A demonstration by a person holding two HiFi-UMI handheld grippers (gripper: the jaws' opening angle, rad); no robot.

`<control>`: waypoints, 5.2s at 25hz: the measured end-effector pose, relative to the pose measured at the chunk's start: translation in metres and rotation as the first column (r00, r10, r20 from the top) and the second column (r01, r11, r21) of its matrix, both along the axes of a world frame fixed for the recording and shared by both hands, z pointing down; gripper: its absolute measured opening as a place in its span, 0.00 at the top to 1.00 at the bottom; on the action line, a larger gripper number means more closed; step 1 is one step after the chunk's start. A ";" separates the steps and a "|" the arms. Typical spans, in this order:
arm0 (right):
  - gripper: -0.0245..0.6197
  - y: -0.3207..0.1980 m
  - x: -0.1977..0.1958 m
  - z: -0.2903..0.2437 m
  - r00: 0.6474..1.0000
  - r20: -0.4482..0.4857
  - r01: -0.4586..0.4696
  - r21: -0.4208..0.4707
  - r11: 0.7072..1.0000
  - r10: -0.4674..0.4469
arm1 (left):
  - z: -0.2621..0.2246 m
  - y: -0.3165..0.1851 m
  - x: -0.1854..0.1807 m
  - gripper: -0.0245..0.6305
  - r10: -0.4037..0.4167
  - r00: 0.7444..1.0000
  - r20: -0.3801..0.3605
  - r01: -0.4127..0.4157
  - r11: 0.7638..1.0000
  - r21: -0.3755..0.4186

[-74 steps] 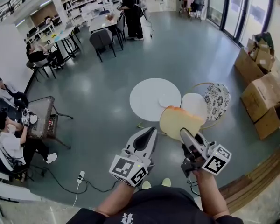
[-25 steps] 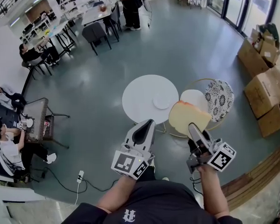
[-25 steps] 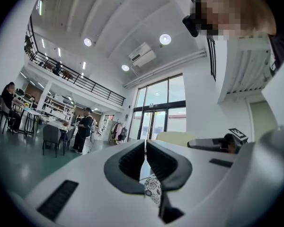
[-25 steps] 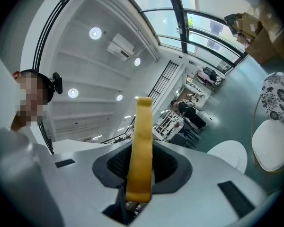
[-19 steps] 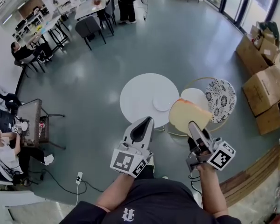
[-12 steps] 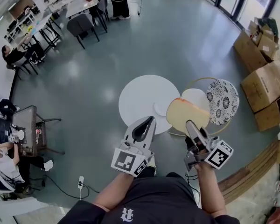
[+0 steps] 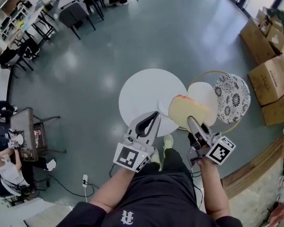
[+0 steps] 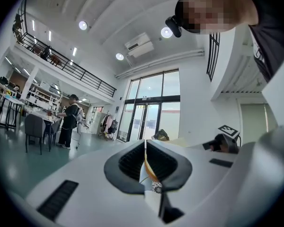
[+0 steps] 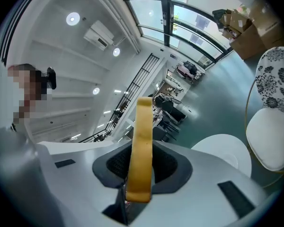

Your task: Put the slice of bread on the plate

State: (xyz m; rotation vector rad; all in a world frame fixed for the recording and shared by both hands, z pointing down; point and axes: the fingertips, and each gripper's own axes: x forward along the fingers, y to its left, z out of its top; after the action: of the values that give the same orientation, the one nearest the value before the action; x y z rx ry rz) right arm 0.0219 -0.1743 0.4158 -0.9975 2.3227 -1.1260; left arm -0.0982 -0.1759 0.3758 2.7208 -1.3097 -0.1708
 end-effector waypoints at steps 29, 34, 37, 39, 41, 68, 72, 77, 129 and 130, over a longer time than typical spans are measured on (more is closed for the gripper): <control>0.82 -0.094 -0.004 0.302 0.976 -0.073 0.167 -0.339 0.926 -0.203 | 0.186 -0.081 0.033 0.94 -0.005 0.998 0.069 0.013 0.993 -0.117; 0.82 -0.102 -0.007 0.336 0.974 -0.070 0.173 -0.379 0.909 -0.214 | 0.203 -0.085 0.034 0.94 -0.002 0.998 0.069 0.012 0.991 -0.136; 0.82 -0.103 -0.012 0.350 0.970 -0.078 0.180 -0.397 0.900 -0.229 | 0.209 -0.087 0.034 0.94 0.000 0.997 0.083 0.011 0.991 -0.135; 0.82 -0.105 -0.014 0.355 0.969 -0.079 0.183 -0.404 0.896 -0.233 | 0.211 -0.088 0.033 0.94 -0.002 0.996 0.085 0.013 0.991 -0.136; 0.82 -0.107 -0.014 0.362 0.968 -0.082 0.182 -0.416 0.891 -0.236 | 0.213 -0.088 0.033 0.94 -0.005 0.996 0.085 0.017 0.990 -0.139; 0.58 -0.128 0.014 0.418 0.666 -0.713 -0.082 -0.361 0.929 -0.218 | 0.233 -0.100 0.029 0.94 -0.027 0.997 0.069 0.040 0.979 -0.201; 0.57 -0.127 0.015 0.420 0.671 -0.706 -0.071 -0.363 0.929 -0.224 | 0.230 -0.099 0.029 0.94 -0.022 0.996 0.090 0.040 0.976 -0.214; 0.57 -0.126 0.019 0.407 0.684 -0.698 -0.080 -0.361 0.929 -0.213 | 0.230 -0.095 0.031 0.94 0.003 0.995 0.098 0.021 0.969 -0.248; 0.95 -0.048 -0.044 -0.069 0.815 -0.563 0.102 0.374 0.922 0.138 | -0.051 -0.029 0.038 0.95 0.052 0.998 0.030 -0.050 0.998 -0.044; 0.95 -0.048 -0.044 -0.069 0.816 -0.561 0.101 0.374 0.922 0.138 | -0.051 -0.029 0.037 0.95 0.049 0.998 0.035 -0.048 0.998 -0.042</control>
State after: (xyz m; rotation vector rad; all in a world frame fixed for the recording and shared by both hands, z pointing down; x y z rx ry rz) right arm -0.0223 -0.2221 0.3463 -1.3304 2.8334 -0.3169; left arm -0.0614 -0.2054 0.3247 2.7300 -1.2402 -0.0901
